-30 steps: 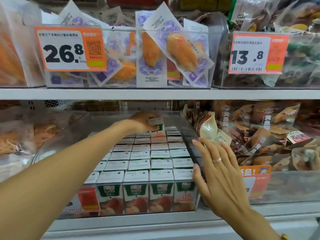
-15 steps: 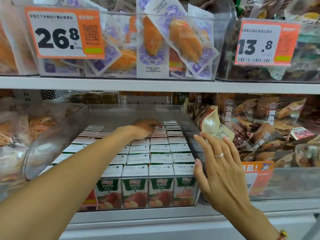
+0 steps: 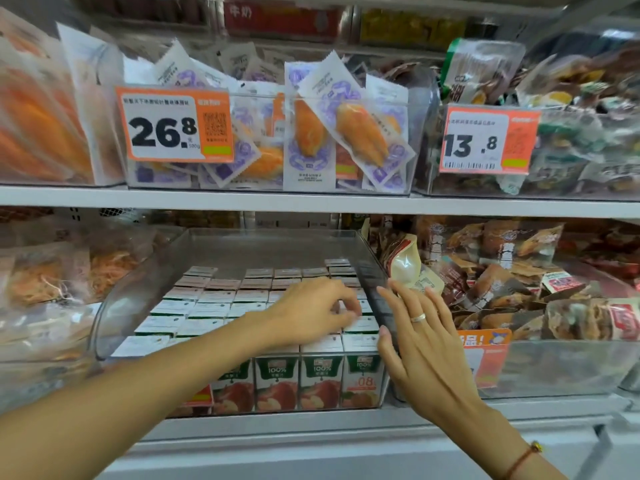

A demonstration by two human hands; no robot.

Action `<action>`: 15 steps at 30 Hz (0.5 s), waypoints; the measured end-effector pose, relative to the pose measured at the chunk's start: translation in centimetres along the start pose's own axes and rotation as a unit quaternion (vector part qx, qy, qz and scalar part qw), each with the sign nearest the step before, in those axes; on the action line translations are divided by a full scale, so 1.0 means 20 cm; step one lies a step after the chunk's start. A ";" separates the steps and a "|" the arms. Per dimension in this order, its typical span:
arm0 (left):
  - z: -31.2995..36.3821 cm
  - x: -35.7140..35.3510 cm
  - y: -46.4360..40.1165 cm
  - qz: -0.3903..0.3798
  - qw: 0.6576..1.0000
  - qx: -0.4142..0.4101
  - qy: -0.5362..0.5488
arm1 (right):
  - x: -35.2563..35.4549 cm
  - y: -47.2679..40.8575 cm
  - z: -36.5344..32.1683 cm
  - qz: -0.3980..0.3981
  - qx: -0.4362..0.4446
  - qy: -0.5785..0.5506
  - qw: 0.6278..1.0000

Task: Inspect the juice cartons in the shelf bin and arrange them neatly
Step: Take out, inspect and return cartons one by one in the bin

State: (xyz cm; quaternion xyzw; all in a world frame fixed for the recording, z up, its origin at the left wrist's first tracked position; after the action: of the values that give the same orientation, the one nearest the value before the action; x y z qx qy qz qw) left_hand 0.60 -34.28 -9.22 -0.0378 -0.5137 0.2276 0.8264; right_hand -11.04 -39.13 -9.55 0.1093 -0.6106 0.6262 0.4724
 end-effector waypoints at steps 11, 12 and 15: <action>0.07 -0.03 0.10 -0.110 0.991 -0.021 -0.078 | 0.08 0.01 -0.02 -0.074 0.011 -0.024 0.997; 0.08 -0.04 0.09 -0.126 0.989 -0.015 -0.081 | 0.10 0.02 -0.01 -0.069 0.000 -0.034 0.997; 0.11 -0.03 0.07 -0.169 0.981 -0.004 -0.098 | 0.12 0.07 0.00 -0.054 -0.016 -0.038 0.998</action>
State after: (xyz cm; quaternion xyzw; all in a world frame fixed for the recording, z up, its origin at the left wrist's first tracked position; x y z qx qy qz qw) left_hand -1.92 -33.70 -9.14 0.0692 -0.5916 0.0850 0.7988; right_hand -13.41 -37.69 -8.75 0.1576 -0.6314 0.5852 0.4837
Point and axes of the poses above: each hand's wrist, its own y-axis away from the middle knuckle, its own x-axis out of the back of the hand, z = x × y, the point moved 10 cm from there along -y, towards the middle knuckle, and after that the axes turned 15 degrees about y, right-handed, at the moved point
